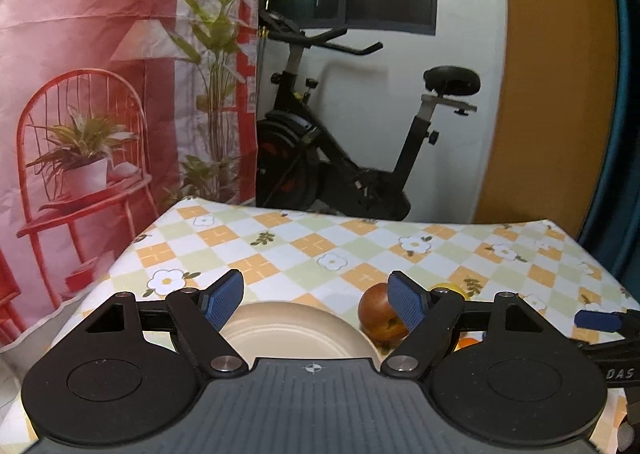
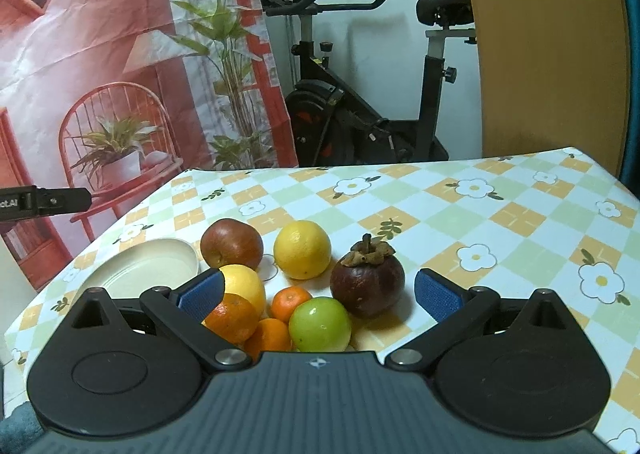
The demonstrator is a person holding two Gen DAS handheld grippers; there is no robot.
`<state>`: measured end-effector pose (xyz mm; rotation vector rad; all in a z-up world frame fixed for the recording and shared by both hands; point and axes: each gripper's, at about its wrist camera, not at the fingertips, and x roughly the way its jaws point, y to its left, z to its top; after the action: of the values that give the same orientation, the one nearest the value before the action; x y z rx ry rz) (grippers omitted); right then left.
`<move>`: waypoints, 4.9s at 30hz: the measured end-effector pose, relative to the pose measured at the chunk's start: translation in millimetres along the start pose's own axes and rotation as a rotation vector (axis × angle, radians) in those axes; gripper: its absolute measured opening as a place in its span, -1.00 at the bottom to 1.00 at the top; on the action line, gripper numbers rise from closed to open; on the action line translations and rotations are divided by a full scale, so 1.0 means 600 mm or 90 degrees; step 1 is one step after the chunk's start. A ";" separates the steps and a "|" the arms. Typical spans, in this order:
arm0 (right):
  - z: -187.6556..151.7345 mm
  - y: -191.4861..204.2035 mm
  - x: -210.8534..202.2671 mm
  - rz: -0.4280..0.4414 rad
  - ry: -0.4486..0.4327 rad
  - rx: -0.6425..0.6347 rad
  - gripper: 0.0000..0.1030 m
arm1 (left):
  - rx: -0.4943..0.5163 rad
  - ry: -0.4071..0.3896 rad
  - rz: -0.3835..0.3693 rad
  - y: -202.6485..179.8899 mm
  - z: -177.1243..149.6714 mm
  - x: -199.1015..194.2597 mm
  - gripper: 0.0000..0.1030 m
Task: Organize fruits
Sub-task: 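Move the left gripper toward the dark purple mangosteen, then close the left gripper around the mangosteen and lift it, then carry the mangosteen onto the white plate and open the left gripper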
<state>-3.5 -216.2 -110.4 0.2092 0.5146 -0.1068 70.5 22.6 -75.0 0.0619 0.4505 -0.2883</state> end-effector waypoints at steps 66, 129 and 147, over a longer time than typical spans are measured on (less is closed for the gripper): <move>0.021 -0.101 0.121 0.062 0.119 0.059 0.27 | 0.028 0.344 -0.344 -0.207 0.014 0.267 0.07; 0.108 0.030 0.059 0.089 0.097 0.021 0.24 | 0.046 0.251 -0.326 -0.100 0.069 0.143 0.09; 0.097 0.236 0.180 0.213 0.131 -0.064 0.24 | -0.047 0.256 -0.201 0.118 0.046 0.165 0.08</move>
<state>139.4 -97.0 -90.6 0.2055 0.6813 0.2682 187.8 61.2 -93.8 -0.0256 0.8725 -0.5742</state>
